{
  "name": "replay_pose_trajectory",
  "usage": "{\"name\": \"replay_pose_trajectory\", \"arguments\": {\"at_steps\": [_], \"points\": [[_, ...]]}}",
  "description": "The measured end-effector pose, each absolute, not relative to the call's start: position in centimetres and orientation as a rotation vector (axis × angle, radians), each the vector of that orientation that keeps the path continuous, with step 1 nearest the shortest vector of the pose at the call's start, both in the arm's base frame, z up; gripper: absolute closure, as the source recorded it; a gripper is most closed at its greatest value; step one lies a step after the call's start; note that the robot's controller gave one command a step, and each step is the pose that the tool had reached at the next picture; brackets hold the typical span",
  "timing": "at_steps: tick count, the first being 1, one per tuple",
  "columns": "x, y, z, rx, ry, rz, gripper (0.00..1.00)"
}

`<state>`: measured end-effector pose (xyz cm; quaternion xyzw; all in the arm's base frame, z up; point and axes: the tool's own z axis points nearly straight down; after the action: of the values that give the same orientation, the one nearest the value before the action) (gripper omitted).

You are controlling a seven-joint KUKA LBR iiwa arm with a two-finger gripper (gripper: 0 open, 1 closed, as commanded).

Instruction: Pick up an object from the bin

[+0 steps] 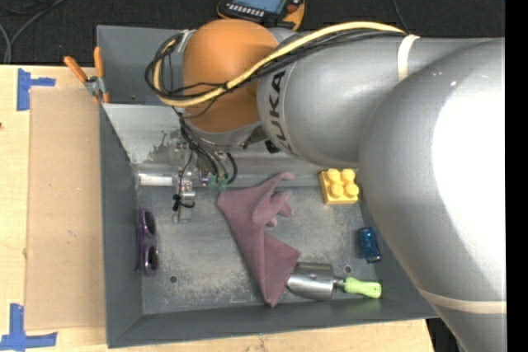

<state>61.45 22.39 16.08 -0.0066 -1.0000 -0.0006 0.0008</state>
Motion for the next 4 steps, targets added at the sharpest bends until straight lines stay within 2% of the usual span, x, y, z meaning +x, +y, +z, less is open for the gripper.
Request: {"name": "replay_pose_trajectory", "arguments": {"at_steps": [1, 2, 3, 4], "points": [[61.5, 22.4, 16.1, -0.021, -3.140, -0.002, 0.00], [54.8, 15.4, 10.3, 0.123, -3.125, 0.005, 0.00], [53.5, 19.4, 8.5, 0.080, -3.144, -0.010, 0.00], [54.0, 11.9, 6.9, 0.282, -3.122, 0.004, 0.00]]}}
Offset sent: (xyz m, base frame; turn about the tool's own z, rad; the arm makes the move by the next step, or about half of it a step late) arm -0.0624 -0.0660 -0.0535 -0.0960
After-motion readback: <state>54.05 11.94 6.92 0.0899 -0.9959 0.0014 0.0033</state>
